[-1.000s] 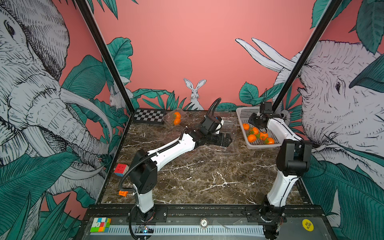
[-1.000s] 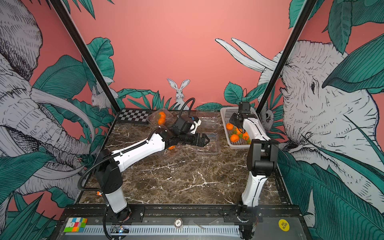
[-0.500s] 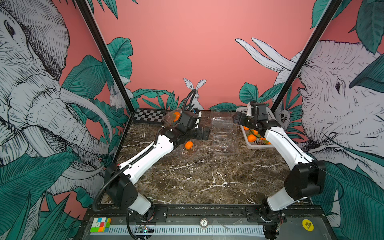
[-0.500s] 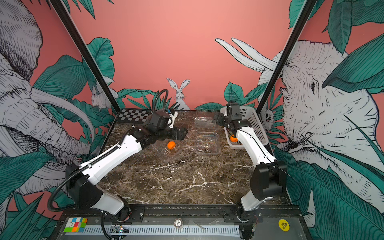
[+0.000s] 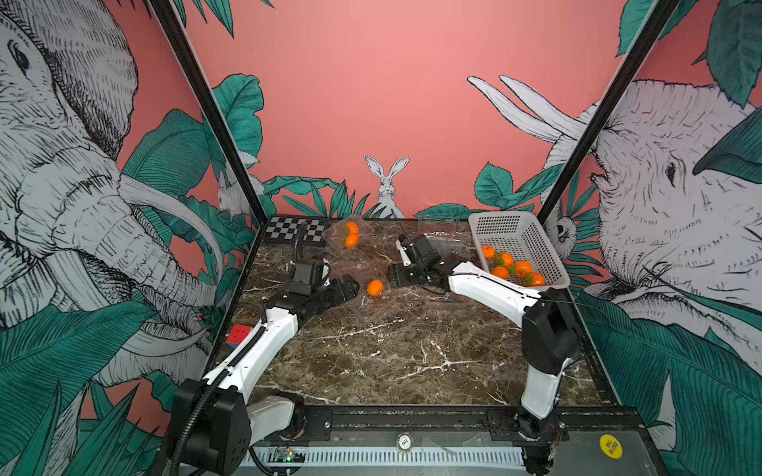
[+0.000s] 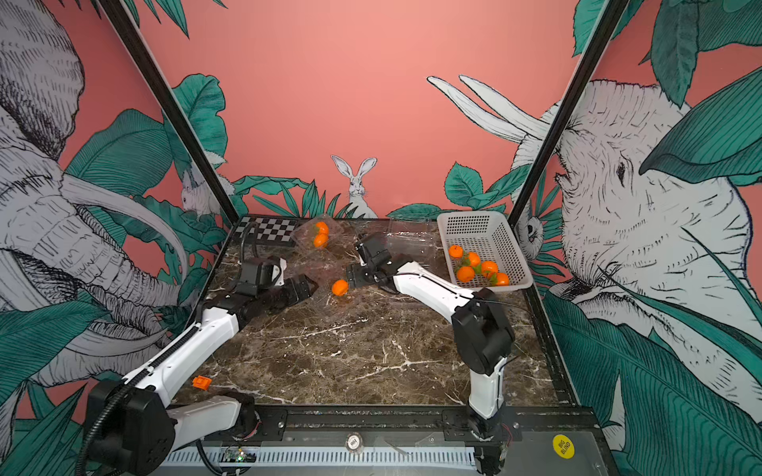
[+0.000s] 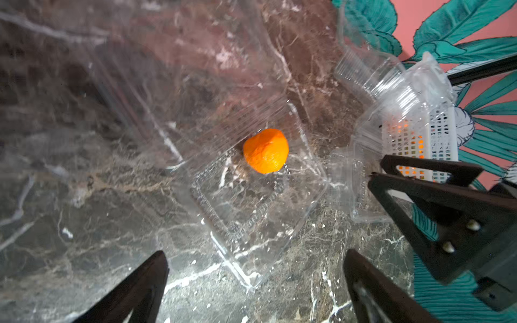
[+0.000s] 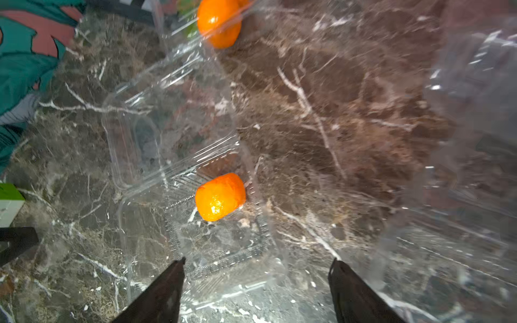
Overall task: Take oranges out of containers
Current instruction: Place the orange in the basket, then pick up the orange from the packing box.
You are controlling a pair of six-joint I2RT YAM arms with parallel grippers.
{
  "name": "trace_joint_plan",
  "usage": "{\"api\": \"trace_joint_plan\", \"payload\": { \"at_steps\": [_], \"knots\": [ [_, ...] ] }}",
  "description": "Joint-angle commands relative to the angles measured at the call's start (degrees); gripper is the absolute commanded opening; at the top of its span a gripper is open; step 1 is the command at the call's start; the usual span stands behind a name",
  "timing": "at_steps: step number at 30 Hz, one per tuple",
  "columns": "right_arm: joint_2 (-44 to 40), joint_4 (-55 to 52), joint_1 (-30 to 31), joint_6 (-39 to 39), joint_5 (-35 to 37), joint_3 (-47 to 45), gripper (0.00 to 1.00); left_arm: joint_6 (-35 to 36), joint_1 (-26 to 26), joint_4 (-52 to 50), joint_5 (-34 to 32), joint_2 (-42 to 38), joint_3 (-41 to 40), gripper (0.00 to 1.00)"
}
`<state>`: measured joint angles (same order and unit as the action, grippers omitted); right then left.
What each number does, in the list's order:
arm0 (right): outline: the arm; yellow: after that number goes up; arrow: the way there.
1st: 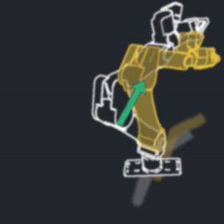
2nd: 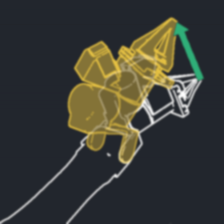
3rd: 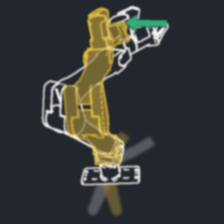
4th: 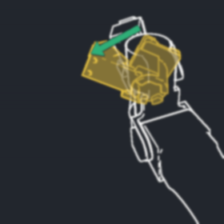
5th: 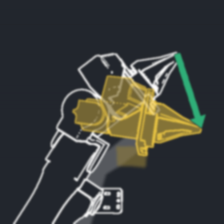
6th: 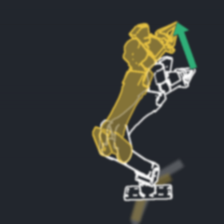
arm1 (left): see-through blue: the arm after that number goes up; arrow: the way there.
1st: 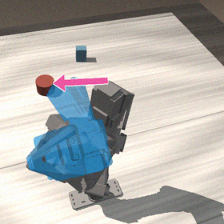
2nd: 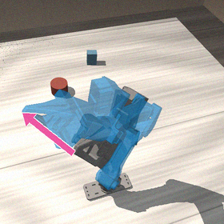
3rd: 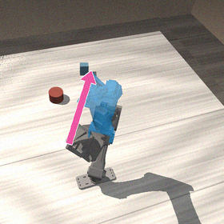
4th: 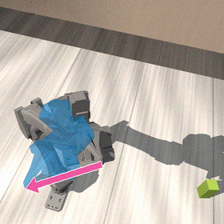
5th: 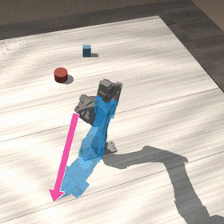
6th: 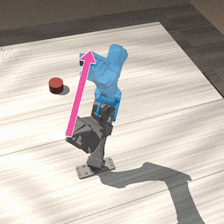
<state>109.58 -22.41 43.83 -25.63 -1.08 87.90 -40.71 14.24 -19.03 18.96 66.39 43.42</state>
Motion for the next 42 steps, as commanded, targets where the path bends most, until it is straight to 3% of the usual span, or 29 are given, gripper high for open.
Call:
{"api": "trace_joint_plan", "payload": {
  "at_steps": [1,6,22,28,31,42],
  "knots": [
    [2.83,-0.68,2.16,-1.42,1.00,3.97,0.77,-5.91,-3.13,6.39,7.87,-3.53,-3.91,0.99],
    [8.69,-1.70,2.84,-3.16,-0.15,7.78,0.72,-7.97,-5.28,9.34,10.39,-4.71,-8.87,0.99],
    [19.78,-3.67,3.63,-4.20,-0.34,15.71,0.70,-9.74,-5.36,13.31,11.98,-2.87,-11.59,0.99],
    [22.07,-3.30,3.63,-4.06,0.39,16.87,0.60,-9.83,-5.41,13.66,12.04,-2.47,-12.04,0.99],
    [22.09,-3.21,3.63,-4.06,-0.06,17.22,0.53,-9.75,-5.36,13.62,12.06,-2.45,-11.96,0.99],
    [10.05,-3.36,2.42,-3.49,0.31,14.31,0.49,-3.71,-4.97,3.60,7.38,-6.15,-2.64,0.99]
  ]
}}
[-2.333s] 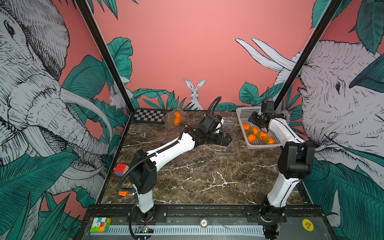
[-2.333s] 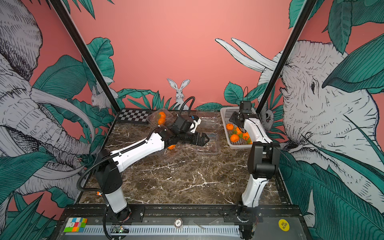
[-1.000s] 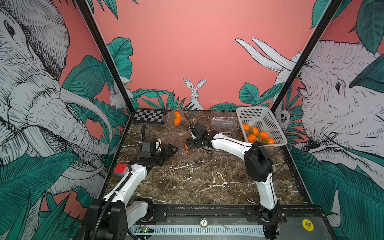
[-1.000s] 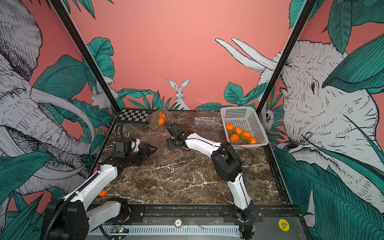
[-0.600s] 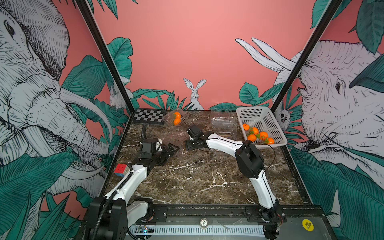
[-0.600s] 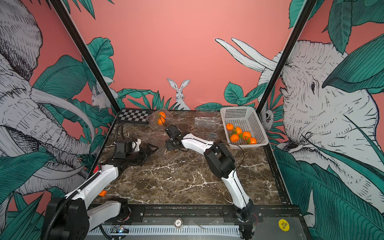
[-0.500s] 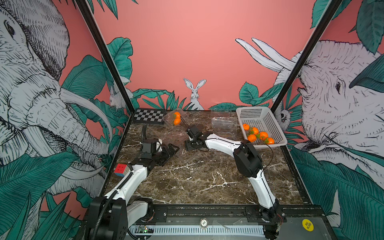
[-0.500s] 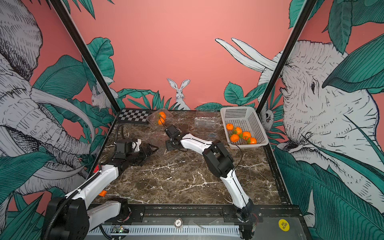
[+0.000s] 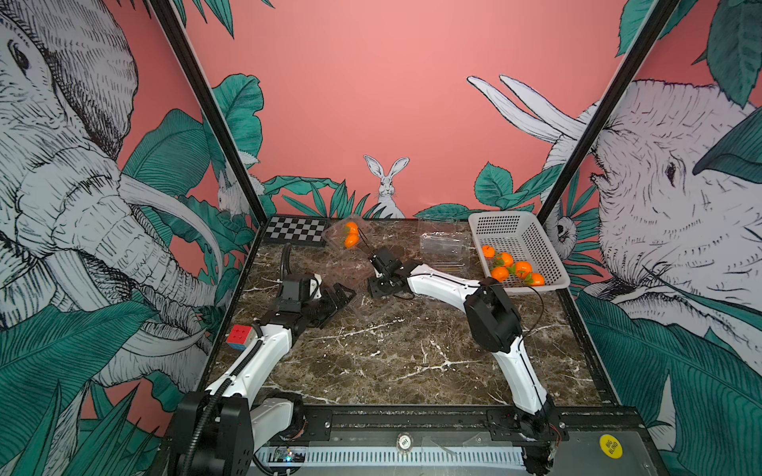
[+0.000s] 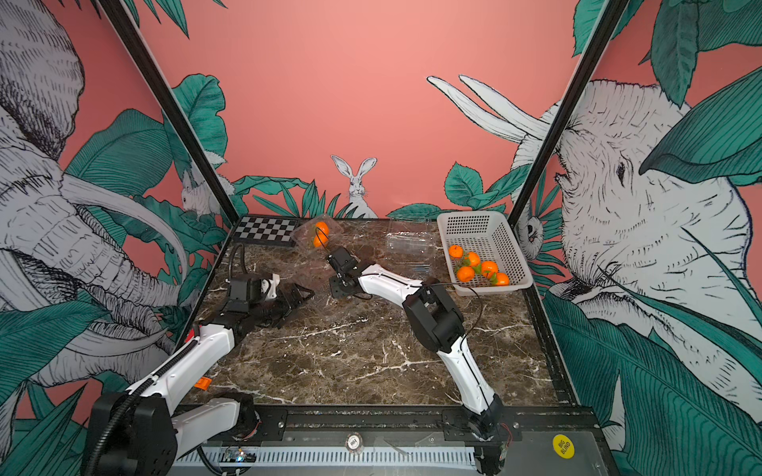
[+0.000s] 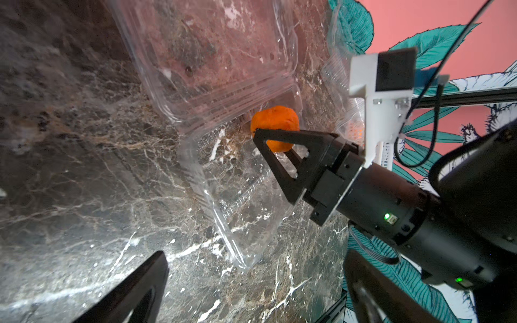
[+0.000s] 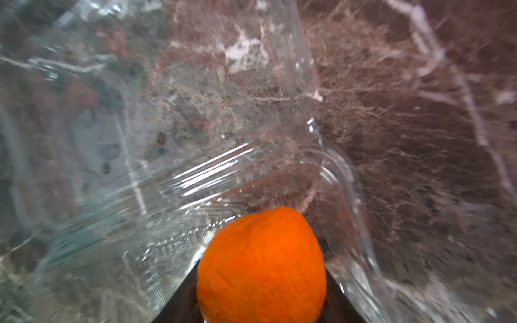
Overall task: Take oranges out of containers
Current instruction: Pick up the orange from the packing box, then place the orange in the basket.
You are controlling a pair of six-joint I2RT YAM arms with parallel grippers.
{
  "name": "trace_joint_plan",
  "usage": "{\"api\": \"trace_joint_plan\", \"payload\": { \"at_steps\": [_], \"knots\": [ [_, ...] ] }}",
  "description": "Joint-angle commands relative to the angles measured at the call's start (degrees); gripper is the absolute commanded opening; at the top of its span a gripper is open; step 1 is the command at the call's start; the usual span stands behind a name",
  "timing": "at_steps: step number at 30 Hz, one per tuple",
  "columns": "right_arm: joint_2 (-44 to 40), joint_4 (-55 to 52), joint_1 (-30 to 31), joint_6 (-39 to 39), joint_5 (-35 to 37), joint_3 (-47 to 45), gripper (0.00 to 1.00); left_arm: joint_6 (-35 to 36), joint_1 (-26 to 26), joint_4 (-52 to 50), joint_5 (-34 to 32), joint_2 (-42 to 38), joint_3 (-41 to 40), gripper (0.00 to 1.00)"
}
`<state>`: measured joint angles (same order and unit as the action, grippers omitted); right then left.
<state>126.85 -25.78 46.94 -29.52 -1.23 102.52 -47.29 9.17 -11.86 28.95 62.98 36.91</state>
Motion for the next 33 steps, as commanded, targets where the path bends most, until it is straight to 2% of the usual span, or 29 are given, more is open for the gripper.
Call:
{"api": "trace_joint_plan", "payload": {
  "at_steps": [1,4,7,12,17,20,25,29,33],
  "knots": [
    [-8.73,0.08,-1.25,0.18,0.32,-0.95,0.49,3.24,0.47,-4.17,-3.42,-2.95,4.89,0.99],
    [-14.13,0.94,-4.47,-0.90,-0.84,-4.20,0.49,4.85,3.45,-5.50,-6.89,-2.22,9.46,0.99],
    [-20.24,1.30,-9.50,-1.29,-0.86,-8.28,0.49,6.94,9.89,-6.25,-10.93,1.60,15.74,0.99],
    [-29.79,1.12,-20.59,-1.00,0.03,-15.63,0.49,8.42,19.72,-4.44,-14.11,12.51,27.09,0.99],
    [-34.52,1.16,-33.82,-0.73,-1.12,-20.86,0.49,9.56,28.12,-3.91,-15.54,26.24,41.04,0.99],
    [-34.62,1.78,-40.64,-0.81,-2.96,-22.26,0.49,10.45,33.14,-4.70,-15.07,34.44,49.94,0.99],
    [-31.53,3.51,-49.21,-1.56,-6.08,-22.34,0.49,12.02,37.85,-8.14,-14.31,46.99,65.38,0.99],
    [-26.60,3.73,-52.77,-1.86,-7.72,-19.48,0.49,12.23,40.07,-9.40,-12.78,54.56,75.83,0.99],
    [-21.03,3.46,-54.10,-1.45,-7.85,-16.08,0.50,12.45,41.58,-8.95,-11.75,58.63,80.87,0.99]
  ]
}}
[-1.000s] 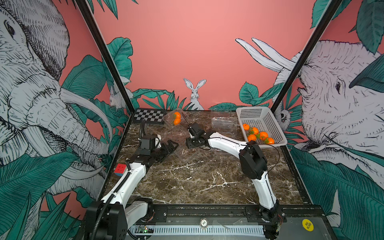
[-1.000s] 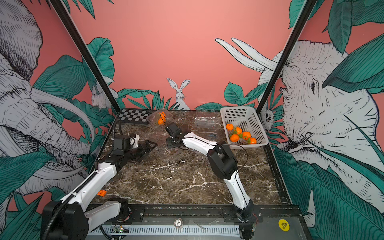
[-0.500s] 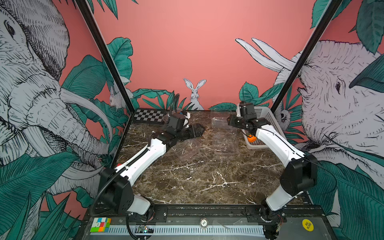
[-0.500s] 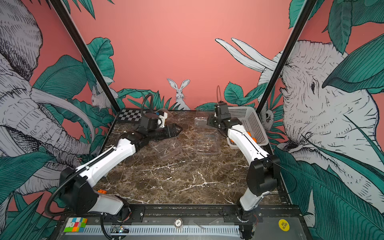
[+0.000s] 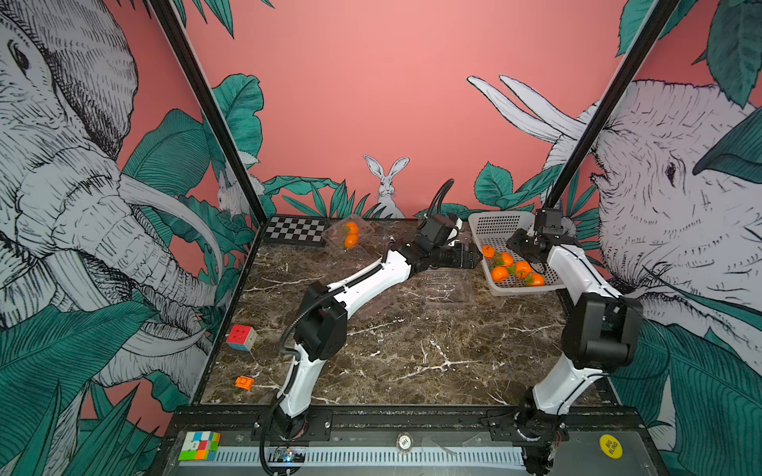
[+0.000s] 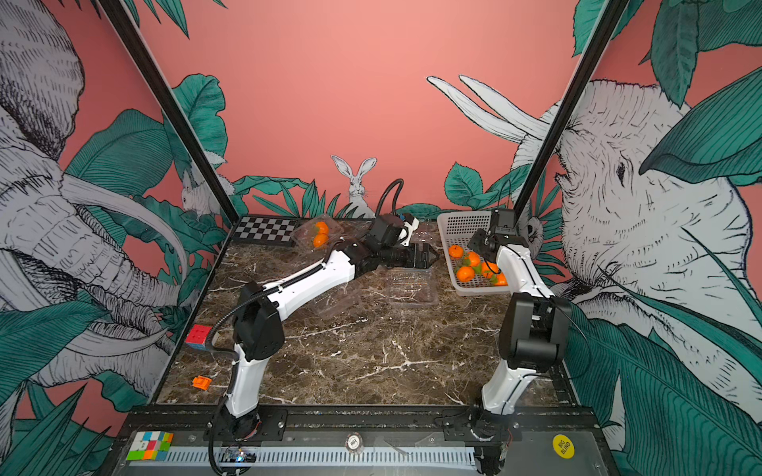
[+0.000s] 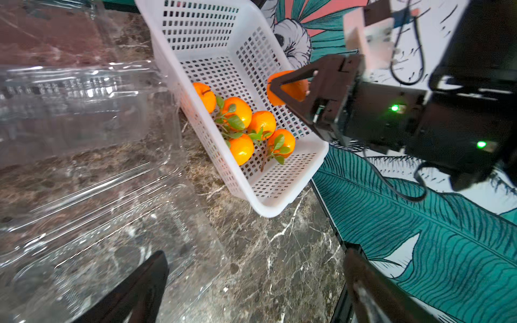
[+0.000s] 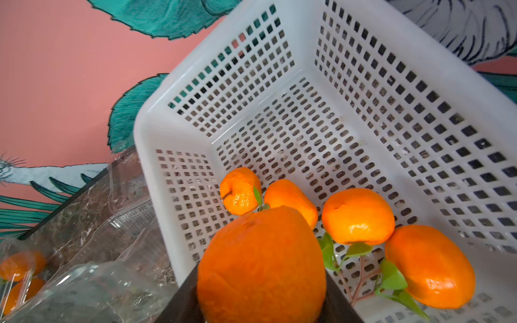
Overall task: Take oranges out of containers
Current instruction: Place the orange in the basket.
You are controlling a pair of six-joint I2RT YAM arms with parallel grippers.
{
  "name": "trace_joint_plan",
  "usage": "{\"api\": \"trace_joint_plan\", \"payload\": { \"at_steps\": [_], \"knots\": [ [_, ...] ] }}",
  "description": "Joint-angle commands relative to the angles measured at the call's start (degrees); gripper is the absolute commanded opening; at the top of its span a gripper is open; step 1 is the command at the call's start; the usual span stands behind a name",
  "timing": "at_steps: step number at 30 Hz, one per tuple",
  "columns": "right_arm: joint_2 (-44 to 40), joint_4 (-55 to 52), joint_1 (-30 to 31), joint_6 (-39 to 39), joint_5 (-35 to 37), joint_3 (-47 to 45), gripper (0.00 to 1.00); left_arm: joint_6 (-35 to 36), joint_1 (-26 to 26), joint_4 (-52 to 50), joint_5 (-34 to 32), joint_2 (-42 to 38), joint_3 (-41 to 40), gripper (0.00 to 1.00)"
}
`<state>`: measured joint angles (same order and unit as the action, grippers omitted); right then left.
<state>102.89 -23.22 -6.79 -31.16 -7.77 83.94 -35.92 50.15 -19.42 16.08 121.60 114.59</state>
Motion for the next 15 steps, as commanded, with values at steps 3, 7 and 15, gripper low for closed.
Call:
{"api": "trace_joint_plan", "payload": {
  "at_steps": [3,7,15],
  "knots": [
    [6.88,0.61,-1.08,0.54,-0.41,4.45,0.51,0.50,0.91,-0.25,1.88,1.00,3.25,0.99],
    [9.66,1.49,-1.87,0.13,-1.19,5.27,0.51,2.18,0.91,-2.23,1.15,0.28,2.41,0.99],
    [5.21,-0.81,-1.78,2.30,-0.05,7.94,0.70,11.38,0.10,-7.91,-3.85,-5.78,-0.41,0.99]
  ]
}}
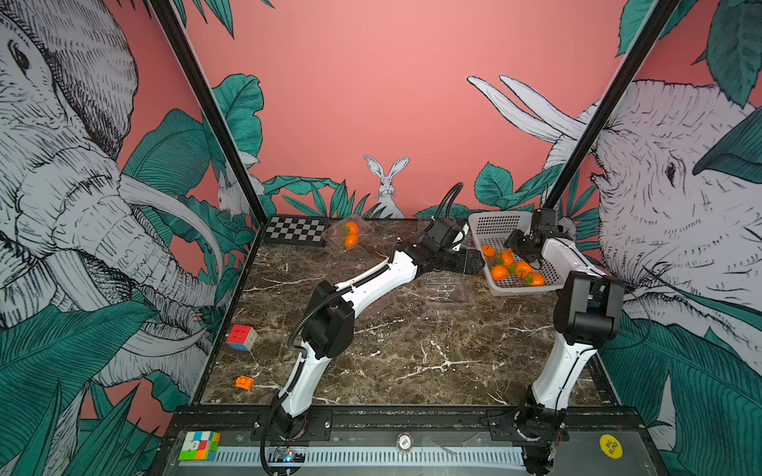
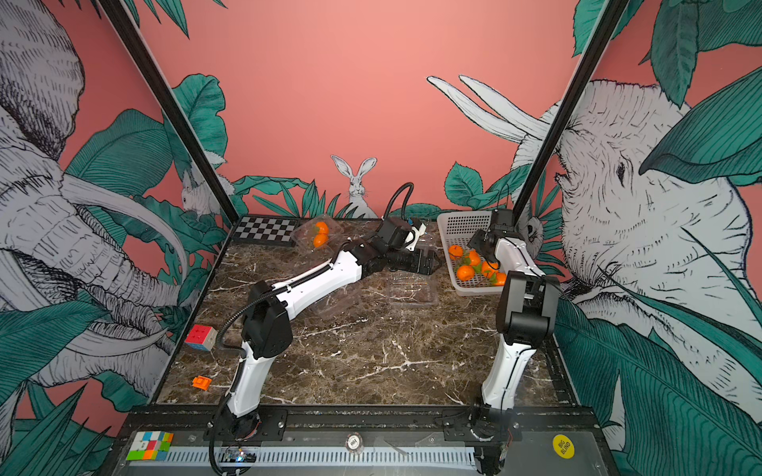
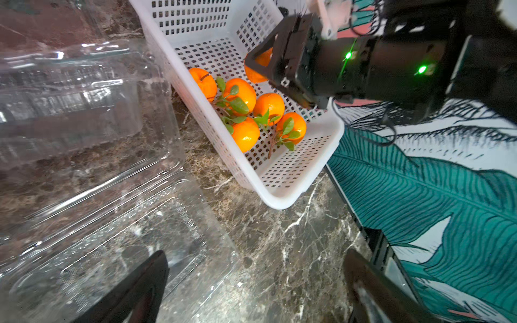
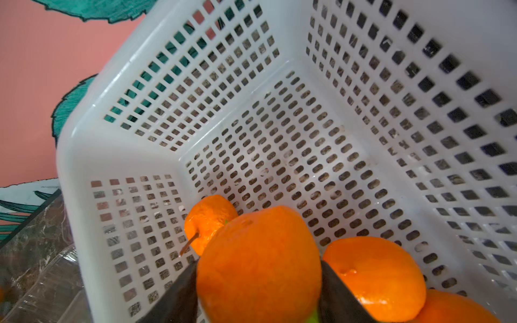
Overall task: Take oranges out of containers
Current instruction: Place the orange in the basket, then move the packing box to the center of the board.
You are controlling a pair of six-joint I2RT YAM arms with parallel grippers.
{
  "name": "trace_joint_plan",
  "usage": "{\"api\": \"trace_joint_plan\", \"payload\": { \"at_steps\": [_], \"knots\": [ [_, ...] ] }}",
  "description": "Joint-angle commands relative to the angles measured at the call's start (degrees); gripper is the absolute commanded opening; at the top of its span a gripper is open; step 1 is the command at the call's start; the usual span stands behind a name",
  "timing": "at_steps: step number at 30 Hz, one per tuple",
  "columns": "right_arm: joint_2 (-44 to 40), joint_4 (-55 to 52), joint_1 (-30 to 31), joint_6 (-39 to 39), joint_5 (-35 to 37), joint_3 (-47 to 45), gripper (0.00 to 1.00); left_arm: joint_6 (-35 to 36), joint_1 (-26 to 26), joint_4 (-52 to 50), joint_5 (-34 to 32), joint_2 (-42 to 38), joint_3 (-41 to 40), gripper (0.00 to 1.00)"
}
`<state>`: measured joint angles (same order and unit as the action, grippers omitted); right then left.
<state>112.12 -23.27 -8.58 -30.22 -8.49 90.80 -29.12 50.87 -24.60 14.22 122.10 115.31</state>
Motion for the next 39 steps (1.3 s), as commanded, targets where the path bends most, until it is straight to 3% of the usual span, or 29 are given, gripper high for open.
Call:
{"api": "trace_joint_plan", "payload": {
  "at_steps": [1,4,9,14,17,23,29,34,39],
  "knots": [
    [-5.23,-0.85,0.31,1.53,0.60,1.08,0.75,5.01,-1.01,-3.09,-2.52,-7.49,-1.97,0.99],
    [-8.44,-2.10,2.12,3.19,1.58,1.26,0.98,6.20,-2.44,-3.75,-5.65,-11.66,-5.21,0.99],
    [-14.84,-1.35,7.90,6.22,2.30,-1.44,0.99,6.80,-5.90,-2.65,-11.07,-20.99,-15.19,0.99],
    [-21.97,0.61,19.22,10.10,3.21,-5.11,0.99,5.19,-12.43,-2.56,-10.95,-32.27,-27.56,0.99],
    [-21.60,-0.20,26.84,11.14,2.98,-4.25,0.98,3.49,-15.84,-3.09,-12.60,-39.78,-35.63,0.99],
    [-9.41,-4.52,40.61,11.87,4.65,1.90,0.96,-5.26,-22.35,0.40,-7.67,-52.28,-54.84,0.99],
    [5.23,-11.92,46.94,13.18,6.15,12.58,0.83,-14.18,-27.13,7.95,-1.47,-60.07,-71.04,0.99],
    [13.21,-17.74,49.37,14.59,6.87,19.58,0.77,-20.14,-29.05,15.49,3.26,-60.32,-79.00,0.99],
    [17.01,-18.71,50.67,13.71,7.31,22.53,0.66,-20.71,-30.08,17.80,3.83,-57.83,-80.83,0.99]
  ]
}}
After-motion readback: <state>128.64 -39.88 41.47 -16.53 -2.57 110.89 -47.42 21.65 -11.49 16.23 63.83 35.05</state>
